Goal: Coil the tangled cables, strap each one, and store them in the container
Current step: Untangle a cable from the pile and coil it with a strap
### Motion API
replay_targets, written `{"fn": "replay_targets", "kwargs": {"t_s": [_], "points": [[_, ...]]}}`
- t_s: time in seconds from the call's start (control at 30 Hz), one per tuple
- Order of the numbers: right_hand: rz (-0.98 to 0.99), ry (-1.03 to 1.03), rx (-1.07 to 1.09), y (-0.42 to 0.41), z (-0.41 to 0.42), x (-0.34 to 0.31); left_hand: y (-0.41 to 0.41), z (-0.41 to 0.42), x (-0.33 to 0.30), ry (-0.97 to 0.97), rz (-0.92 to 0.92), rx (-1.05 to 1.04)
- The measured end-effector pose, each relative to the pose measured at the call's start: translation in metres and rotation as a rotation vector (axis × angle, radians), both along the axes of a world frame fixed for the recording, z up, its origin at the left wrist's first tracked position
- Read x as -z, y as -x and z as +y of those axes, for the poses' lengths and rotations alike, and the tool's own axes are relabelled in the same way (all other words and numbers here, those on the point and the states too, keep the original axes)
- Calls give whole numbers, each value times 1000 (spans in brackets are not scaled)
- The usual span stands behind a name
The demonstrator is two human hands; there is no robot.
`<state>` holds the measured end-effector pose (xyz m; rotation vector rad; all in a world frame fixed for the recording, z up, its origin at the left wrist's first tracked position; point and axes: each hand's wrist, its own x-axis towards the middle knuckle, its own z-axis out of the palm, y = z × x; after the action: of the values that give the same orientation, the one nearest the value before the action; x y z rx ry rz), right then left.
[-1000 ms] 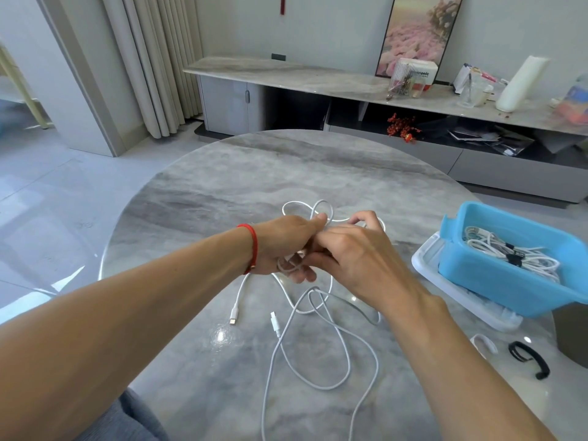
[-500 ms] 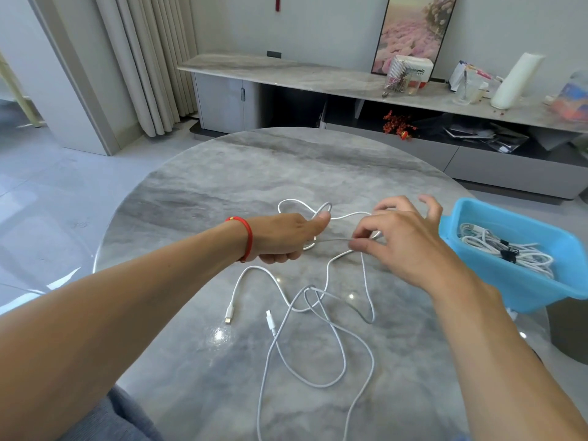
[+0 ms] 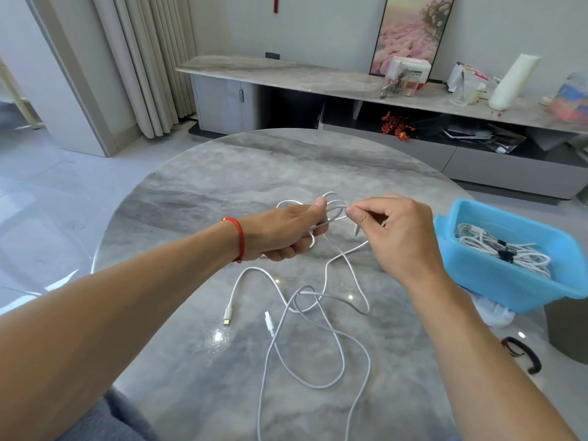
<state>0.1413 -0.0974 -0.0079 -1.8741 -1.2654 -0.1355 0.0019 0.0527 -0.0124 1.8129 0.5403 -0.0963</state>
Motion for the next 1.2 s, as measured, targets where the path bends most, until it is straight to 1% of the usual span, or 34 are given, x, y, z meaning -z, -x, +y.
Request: {"fn": "replay_targets", "kwargs": {"t_s": [0.1, 0.23, 0.33, 0.37, 0.47, 0.57, 0.67, 0.7, 0.77, 0.9, 1.03, 1.1, 1.2], "points": [[213, -60, 13, 3, 3, 2, -2, -5, 3, -105, -104, 43], [544, -148, -37, 3, 6, 5, -4, -7, 5, -182, -186, 20], [690, -224, -68, 8, 8, 6, -5, -7, 6, -191, -225, 7], [696, -237, -67, 9, 9, 6, -5, -7, 6, -186, -236, -8], [633, -232, -59, 9, 10, 7, -6, -10, 6, -146, -258, -64], [619, -232, -75, 7, 9, 4, -8, -11, 4, -42, -228, -73], [710, -275, -101, 8, 8, 1, -9, -14, -1, 51, -188, -8], [742, -285, -98, 8, 7, 0, -10, -16, -3, 59, -184, 11], [743, -272, -73, 7, 6, -1, -10, -19, -5, 49, -180, 45], [751, -225, -83, 6, 3, -3, -7, -22, -7, -45, -180, 62], [805, -215, -160, 11, 5, -4, -3, -20, -9, -360, -232, 40], [861, -231, -177, 12, 6, -5, -2, -20, -9, -409, -246, 29], [1021, -237, -229, 10, 5, -8, -1, -20, -9, -420, -273, 65]]}}
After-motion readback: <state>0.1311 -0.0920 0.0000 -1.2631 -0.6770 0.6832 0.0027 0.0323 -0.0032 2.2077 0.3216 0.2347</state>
